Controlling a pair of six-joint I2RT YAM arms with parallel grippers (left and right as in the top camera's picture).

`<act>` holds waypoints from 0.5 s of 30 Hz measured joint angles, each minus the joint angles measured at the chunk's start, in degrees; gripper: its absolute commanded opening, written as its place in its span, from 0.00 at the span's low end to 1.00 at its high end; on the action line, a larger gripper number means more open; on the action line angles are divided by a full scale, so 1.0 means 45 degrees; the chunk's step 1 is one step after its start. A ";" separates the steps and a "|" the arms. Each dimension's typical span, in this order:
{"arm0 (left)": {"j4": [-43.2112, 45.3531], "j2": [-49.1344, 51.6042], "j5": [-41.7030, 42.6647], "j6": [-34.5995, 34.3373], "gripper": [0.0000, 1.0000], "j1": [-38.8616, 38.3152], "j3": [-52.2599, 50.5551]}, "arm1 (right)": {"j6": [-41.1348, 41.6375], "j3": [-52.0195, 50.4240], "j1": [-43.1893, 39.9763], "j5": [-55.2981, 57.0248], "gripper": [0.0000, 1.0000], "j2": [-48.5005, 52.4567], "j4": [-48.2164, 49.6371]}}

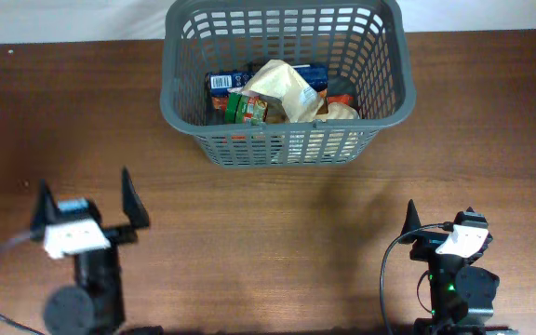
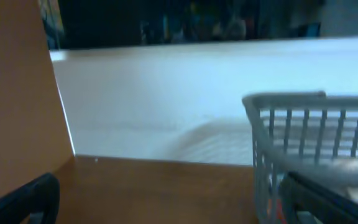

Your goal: Pack container

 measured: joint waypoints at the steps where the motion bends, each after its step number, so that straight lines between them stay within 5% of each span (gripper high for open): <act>1: 0.0087 -0.0826 0.0044 0.0000 0.99 0.0000 -0.1015 | -0.0005 0.0000 0.0000 -0.0005 0.99 0.0000 -0.0005; 15: -0.0408 -0.3546 0.0180 0.0000 0.99 -0.1277 -0.5255 | -0.0005 0.0000 0.0000 -0.0005 0.99 0.0000 -0.0010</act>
